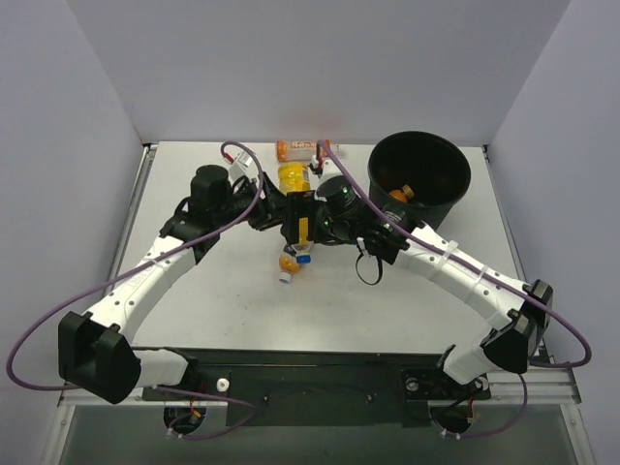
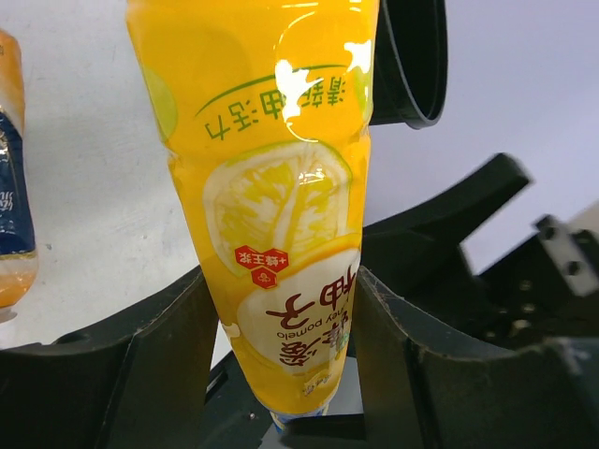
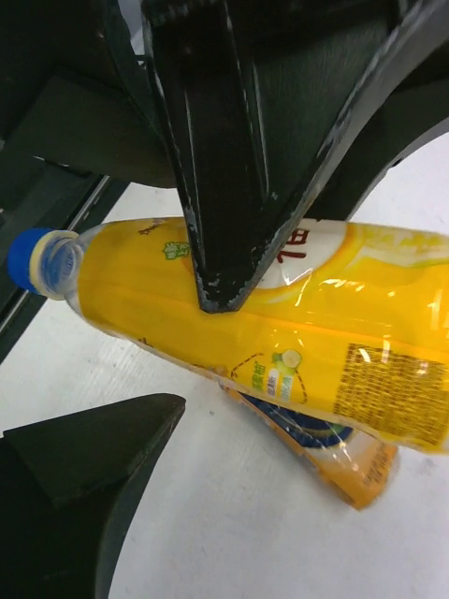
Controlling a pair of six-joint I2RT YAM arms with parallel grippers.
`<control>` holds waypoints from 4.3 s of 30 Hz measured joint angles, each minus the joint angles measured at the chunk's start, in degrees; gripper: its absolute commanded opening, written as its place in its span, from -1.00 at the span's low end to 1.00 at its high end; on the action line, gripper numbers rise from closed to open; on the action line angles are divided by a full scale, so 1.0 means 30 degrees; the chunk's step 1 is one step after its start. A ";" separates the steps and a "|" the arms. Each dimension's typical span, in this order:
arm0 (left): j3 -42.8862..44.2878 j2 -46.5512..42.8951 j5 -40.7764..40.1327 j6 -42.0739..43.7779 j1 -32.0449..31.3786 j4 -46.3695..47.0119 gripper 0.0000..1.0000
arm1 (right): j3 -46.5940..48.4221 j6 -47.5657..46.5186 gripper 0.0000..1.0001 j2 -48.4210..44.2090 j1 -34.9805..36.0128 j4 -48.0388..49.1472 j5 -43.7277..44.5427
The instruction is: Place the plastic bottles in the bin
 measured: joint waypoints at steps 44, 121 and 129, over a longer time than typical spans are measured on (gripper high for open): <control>-0.4328 -0.0379 -0.5435 0.2878 -0.0918 -0.3643 0.94 | -0.0189 -0.5020 0.32 -0.2521 -1.0834 0.1625 0.7373; 0.0015 -0.1552 -0.3475 0.4845 -0.4503 -0.1195 -0.09 | -0.1617 0.3366 -0.12 -0.1712 -0.4401 0.1858 -0.2841; -0.0284 -0.2200 -0.3840 0.4568 -0.4488 -0.1078 0.93 | -0.0772 0.3002 -0.53 -0.1639 -0.4430 0.1785 -0.2623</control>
